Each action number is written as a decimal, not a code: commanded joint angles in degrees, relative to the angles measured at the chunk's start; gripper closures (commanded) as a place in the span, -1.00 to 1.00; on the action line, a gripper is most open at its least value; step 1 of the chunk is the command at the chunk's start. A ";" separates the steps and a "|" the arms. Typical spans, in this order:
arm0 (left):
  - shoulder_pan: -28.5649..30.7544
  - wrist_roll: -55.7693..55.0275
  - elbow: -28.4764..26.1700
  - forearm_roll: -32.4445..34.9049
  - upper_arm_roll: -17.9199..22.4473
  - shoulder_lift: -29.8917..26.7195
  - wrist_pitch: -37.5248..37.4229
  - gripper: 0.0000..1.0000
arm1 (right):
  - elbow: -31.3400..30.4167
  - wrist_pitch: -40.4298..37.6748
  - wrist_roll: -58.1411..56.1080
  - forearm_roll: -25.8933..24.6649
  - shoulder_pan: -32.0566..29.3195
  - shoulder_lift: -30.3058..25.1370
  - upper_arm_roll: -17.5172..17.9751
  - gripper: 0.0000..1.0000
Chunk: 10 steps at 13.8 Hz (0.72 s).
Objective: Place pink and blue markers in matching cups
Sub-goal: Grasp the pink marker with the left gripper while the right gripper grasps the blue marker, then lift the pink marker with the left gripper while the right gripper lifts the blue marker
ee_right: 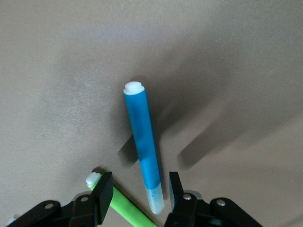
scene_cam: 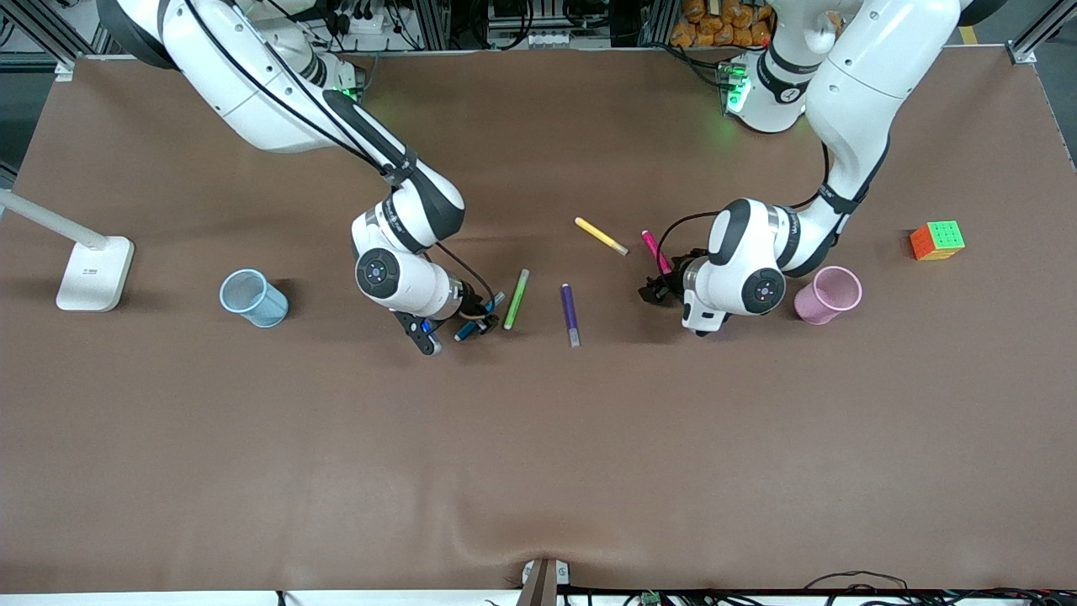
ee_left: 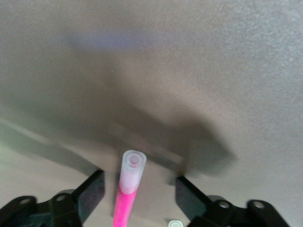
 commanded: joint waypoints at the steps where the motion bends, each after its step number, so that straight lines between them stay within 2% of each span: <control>1: -0.13 -0.78 -0.53 -0.45 0.03 0.13 0.40 0.50 | 1.32 -0.04 1.71 -1.54 0.51 0.85 0.19 0.16; 4: 0.04 -0.87 -0.45 -0.45 0.03 -0.57 0.40 0.92 | 1.23 0.05 1.80 -1.72 0.69 1.37 0.19 0.43; 5: 0.13 -0.87 -0.45 -0.54 0.03 -0.84 0.40 1.00 | 1.23 0.05 1.80 -1.89 0.69 1.38 0.19 0.53; 8: 0.31 -1.13 -0.45 -0.45 0.03 -2.33 -0.13 1.00 | 1.23 0.40 1.80 -2.07 0.95 2.08 0.19 0.46; 9: 0.39 -1.13 -0.18 -0.45 0.03 -2.86 -0.74 1.00 | 1.23 0.49 1.80 -2.24 0.95 2.34 0.19 0.51; 10: 0.39 -1.13 0.08 -0.45 0.12 -3.64 -1.53 1.00 | 1.32 0.40 1.80 -2.68 0.95 2.34 0.19 0.70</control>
